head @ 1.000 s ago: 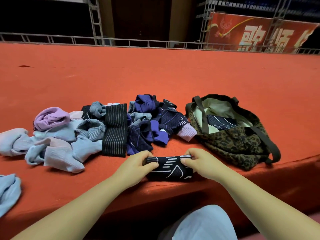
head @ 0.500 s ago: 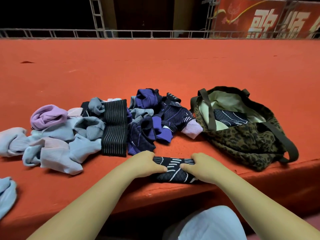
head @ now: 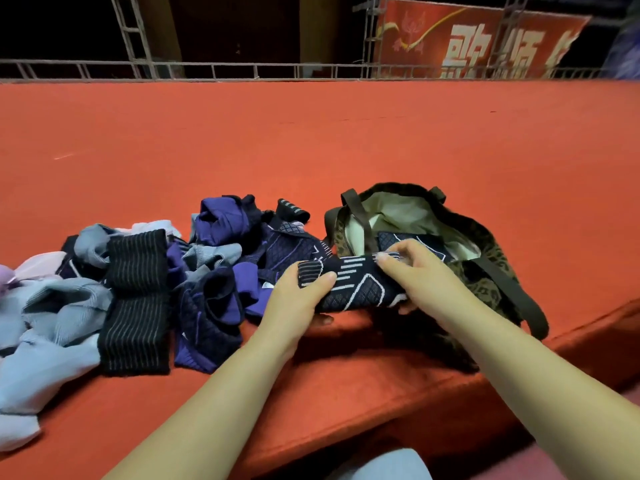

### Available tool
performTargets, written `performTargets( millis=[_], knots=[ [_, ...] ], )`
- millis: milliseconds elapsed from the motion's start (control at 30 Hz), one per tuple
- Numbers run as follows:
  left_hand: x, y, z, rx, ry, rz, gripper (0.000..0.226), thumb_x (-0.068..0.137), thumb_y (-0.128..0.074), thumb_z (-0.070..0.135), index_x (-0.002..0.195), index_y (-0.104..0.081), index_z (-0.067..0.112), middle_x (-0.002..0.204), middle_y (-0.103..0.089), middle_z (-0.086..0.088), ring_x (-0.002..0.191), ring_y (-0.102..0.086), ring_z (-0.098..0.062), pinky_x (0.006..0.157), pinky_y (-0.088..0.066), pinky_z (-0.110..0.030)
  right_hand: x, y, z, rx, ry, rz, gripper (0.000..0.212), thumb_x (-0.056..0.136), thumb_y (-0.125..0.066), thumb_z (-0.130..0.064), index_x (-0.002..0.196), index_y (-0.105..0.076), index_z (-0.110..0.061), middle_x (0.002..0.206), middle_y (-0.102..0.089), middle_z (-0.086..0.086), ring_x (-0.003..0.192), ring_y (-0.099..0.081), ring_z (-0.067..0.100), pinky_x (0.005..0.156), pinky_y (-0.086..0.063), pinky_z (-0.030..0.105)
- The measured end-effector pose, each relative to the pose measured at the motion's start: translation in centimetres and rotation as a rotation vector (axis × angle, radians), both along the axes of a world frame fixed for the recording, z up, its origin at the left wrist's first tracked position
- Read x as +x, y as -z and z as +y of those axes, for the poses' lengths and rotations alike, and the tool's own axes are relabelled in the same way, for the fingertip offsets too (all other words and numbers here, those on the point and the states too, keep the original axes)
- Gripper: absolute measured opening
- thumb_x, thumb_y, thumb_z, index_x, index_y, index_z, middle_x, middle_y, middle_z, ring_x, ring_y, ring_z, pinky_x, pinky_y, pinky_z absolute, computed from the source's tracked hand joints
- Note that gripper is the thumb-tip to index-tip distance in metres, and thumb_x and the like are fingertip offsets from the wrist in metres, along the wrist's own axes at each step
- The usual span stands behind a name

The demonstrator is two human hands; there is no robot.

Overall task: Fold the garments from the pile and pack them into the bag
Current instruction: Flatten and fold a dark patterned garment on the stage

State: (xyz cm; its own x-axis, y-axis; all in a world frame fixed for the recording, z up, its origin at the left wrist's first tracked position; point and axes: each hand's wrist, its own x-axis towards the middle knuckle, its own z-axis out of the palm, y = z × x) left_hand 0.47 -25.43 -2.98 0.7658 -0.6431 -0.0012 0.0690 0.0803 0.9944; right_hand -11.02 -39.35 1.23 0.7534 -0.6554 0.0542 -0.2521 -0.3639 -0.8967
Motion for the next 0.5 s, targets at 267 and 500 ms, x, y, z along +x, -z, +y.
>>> performTargets(
  millis=[267,500],
  knots=[
    [-0.6,-1.3,-7.2,0.082,0.101,-0.199,0.008,0.083,-0.068,0.019,0.087,-0.062,0.023,0.081,-0.067,0.006,0.072,-0.064,-0.010,0.044,-0.048,-0.024,-0.8,-1.9,-12.2,0.311,0.181,0.178,0.041,0.088,-0.057,-0.051,0.092,-0.057,-0.010,0.080,-0.052,0.006,0.057,-0.048,0.016,0.052,-0.043,0.026],
    [-0.6,0.3,-11.5,0.386,0.228,-0.309,0.014,0.081,-0.069,0.030,0.090,-0.061,0.024,0.085,-0.066,0.007,0.071,-0.063,-0.009,0.043,-0.050,-0.023,-0.7,1.1,-15.6,0.157,0.242,0.619,0.073,0.083,-0.047,-0.070,0.132,-0.038,-0.016,0.126,-0.048,0.010,0.098,-0.055,0.028,0.049,-0.049,0.028]
  ],
)
